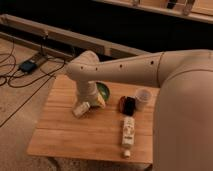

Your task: Pick up the ceramic cup

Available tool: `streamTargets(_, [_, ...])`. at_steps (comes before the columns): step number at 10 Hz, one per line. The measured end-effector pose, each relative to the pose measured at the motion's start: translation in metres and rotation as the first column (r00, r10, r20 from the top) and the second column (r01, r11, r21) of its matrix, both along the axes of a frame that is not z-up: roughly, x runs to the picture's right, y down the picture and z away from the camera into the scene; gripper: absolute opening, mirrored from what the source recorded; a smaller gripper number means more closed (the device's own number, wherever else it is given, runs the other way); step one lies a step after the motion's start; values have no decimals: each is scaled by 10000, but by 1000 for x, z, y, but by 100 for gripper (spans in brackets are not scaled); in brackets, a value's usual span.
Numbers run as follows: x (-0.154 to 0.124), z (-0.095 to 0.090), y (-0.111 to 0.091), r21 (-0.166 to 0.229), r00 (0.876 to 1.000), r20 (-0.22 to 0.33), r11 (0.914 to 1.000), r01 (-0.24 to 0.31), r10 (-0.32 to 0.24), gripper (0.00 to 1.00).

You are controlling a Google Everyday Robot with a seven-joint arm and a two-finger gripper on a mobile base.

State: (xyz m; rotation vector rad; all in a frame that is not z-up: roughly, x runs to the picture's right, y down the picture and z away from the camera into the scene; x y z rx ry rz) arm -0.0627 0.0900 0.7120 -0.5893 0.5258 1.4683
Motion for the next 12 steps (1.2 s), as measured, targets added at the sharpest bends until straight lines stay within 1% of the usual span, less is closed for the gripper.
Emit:
streamTargets(1, [23,6,-8,26,9999,-36,9999,-122,122,80])
streamTargets(2, [51,14,-19,75,9997,-65,9997,-243,243,80])
streamTargets(4, [96,23,-29,99,9990,-192,9992,-396,398,80])
streamTargets(6, [165,36,-33,133,9974,-474,9984,-544,550,80])
streamTargets(7, [186,42,-35,125,9966,-575,9983,-577,583,80])
streamTargets(8, [214,55,-43,165,9944,-733,9971,-745,755,80])
streamTargets(9, [235,70,-52,167,9913,-879,9952,-964,975,80])
streamTargets(10, [246,78,-56,169,9906,-926,9949,-993,1005,80])
streamTargets(11, [255,87,-57,155,9925,-838,9960,-878,888,80])
streamTargets(12, [269,98,-57,153,9921,-894,9961,-870,880,80])
